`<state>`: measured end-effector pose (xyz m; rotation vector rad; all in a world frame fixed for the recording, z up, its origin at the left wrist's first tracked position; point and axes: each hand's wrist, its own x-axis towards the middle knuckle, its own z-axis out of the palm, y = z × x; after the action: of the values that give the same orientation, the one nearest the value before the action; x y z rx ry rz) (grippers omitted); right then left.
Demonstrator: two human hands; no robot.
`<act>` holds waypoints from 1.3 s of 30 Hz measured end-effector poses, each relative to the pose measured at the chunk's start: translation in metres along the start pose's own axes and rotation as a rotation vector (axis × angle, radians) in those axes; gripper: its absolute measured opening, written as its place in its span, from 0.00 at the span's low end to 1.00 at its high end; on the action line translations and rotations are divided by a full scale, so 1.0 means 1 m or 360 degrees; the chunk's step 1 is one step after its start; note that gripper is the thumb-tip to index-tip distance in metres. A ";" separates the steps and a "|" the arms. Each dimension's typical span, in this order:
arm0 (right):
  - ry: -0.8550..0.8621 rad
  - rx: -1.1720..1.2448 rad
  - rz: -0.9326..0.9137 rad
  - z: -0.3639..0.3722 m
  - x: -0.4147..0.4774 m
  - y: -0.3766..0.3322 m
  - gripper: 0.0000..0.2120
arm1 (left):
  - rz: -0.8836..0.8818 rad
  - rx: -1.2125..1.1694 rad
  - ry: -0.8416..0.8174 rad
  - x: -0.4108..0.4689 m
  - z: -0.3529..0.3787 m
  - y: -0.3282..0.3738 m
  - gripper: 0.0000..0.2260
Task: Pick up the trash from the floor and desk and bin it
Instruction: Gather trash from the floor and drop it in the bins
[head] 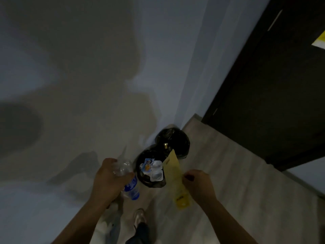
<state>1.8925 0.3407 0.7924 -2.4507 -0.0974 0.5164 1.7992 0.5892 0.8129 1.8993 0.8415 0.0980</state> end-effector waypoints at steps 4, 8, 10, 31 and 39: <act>-0.0132 -0.0113 0.0168 0.026 0.066 -0.001 0.07 | -0.0100 0.0068 -0.0122 0.059 0.017 -0.007 0.17; -0.0282 -0.0181 0.0265 0.052 0.128 0.005 0.08 | -0.0036 0.0274 -0.0181 0.105 0.040 -0.007 0.17; -0.0355 -0.0210 0.0277 0.065 0.156 0.016 0.13 | -0.0007 0.0373 -0.0171 0.124 0.055 -0.009 0.17; -0.0826 -0.0257 0.0451 0.183 0.345 0.123 0.23 | -0.0425 0.0778 -0.0241 0.255 0.204 -0.087 0.26; -0.0807 -0.0291 0.0410 0.121 0.357 0.170 0.20 | -0.0250 0.0828 -0.0337 0.299 0.280 -0.075 0.27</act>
<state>2.1652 0.3406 0.4819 -2.4622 -0.0368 1.2862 2.1031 0.5681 0.5291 2.2613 0.9260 -0.4515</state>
